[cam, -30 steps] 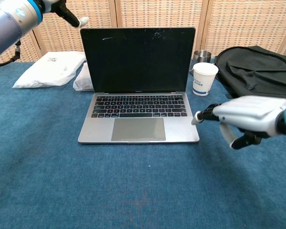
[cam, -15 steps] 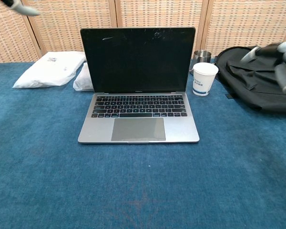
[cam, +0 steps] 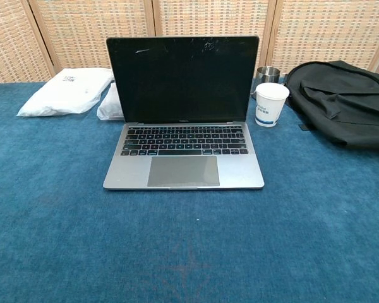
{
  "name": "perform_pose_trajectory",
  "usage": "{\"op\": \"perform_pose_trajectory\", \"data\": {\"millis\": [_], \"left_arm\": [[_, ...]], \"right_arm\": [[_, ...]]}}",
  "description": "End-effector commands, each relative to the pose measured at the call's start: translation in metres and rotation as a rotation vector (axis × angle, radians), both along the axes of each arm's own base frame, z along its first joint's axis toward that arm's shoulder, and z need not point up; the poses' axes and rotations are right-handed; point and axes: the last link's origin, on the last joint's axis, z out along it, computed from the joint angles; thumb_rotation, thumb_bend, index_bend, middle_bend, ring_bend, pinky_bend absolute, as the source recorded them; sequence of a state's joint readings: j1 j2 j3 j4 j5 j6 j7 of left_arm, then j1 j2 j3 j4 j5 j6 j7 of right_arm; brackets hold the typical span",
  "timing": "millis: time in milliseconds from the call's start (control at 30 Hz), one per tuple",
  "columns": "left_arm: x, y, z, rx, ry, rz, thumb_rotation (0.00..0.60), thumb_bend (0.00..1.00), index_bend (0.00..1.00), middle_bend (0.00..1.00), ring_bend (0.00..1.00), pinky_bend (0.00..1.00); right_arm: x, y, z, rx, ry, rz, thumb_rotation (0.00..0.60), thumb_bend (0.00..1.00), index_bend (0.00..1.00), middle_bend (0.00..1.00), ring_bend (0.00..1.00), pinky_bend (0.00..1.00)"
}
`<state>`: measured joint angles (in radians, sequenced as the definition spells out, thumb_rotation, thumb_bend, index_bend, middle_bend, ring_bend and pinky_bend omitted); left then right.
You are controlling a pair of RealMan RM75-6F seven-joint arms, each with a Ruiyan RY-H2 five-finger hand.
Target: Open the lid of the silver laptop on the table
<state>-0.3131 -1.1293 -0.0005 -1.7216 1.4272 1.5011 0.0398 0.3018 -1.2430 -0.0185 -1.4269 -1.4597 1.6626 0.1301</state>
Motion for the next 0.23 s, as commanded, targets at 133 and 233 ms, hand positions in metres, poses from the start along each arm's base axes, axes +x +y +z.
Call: {"op": "perform_pose_trajectory", "data": {"millis": [133,233], "left_arm": [[-0.024,-0.041,-0.005,0.036,-0.023,-0.004,0.6,0.0,0.0,0.0,0.0,0.0],[-0.028,-0.045,-0.007,0.049,-0.016,0.003,0.6,0.0,0.0,0.0,0.0,0.0]], "right_arm": [[-0.003,0.038,-0.008,0.022,-0.077,-0.012,0.6,0.0,0.0,0.0,0.0,0.01],[-0.001,0.045,-0.009,0.013,-0.068,-0.017,0.6,0.0,0.0,0.0,0.0,0.01]]}}
